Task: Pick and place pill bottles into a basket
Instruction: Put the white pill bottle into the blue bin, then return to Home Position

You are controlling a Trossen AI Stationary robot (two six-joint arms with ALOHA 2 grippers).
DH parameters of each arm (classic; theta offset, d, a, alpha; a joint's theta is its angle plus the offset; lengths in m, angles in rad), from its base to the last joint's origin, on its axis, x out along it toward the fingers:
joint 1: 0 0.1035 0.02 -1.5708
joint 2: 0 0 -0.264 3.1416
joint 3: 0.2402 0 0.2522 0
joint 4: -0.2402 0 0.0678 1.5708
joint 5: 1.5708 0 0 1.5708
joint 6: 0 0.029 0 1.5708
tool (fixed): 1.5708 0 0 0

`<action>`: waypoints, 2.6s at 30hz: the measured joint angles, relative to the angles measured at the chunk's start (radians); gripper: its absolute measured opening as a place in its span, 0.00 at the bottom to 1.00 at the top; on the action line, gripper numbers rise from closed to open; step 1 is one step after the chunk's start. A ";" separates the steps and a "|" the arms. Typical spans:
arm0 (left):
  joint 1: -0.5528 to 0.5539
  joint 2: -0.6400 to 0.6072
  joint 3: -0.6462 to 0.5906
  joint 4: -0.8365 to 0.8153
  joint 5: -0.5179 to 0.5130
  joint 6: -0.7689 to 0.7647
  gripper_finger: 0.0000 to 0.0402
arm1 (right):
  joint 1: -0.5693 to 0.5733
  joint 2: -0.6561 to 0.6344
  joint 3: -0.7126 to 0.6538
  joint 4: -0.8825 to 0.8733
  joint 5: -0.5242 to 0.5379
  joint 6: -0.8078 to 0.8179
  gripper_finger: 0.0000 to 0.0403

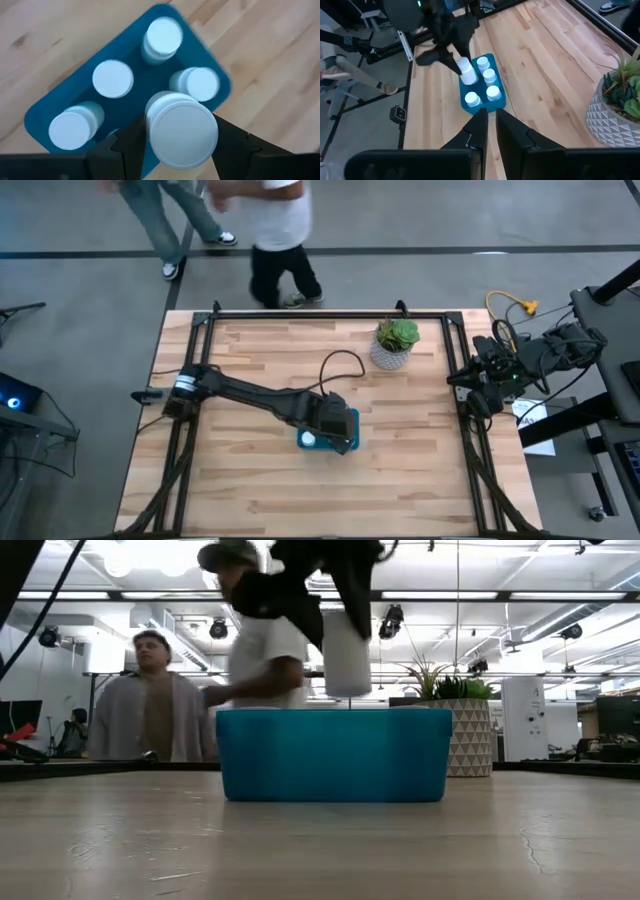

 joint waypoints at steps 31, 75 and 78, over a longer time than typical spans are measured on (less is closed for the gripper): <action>0.000 0.124 -0.032 0.010 -0.001 0.027 0.42 | 0.000 0.000 0.000 0.000 0.000 -0.004 0.08; 0.000 -0.011 -0.040 0.008 0.104 0.056 0.64 | 0.000 0.000 0.000 -0.001 -0.003 -0.003 0.08; -0.001 -0.065 -0.041 0.001 0.104 0.072 0.64 | 0.000 0.000 0.000 0.000 -0.007 -0.004 0.08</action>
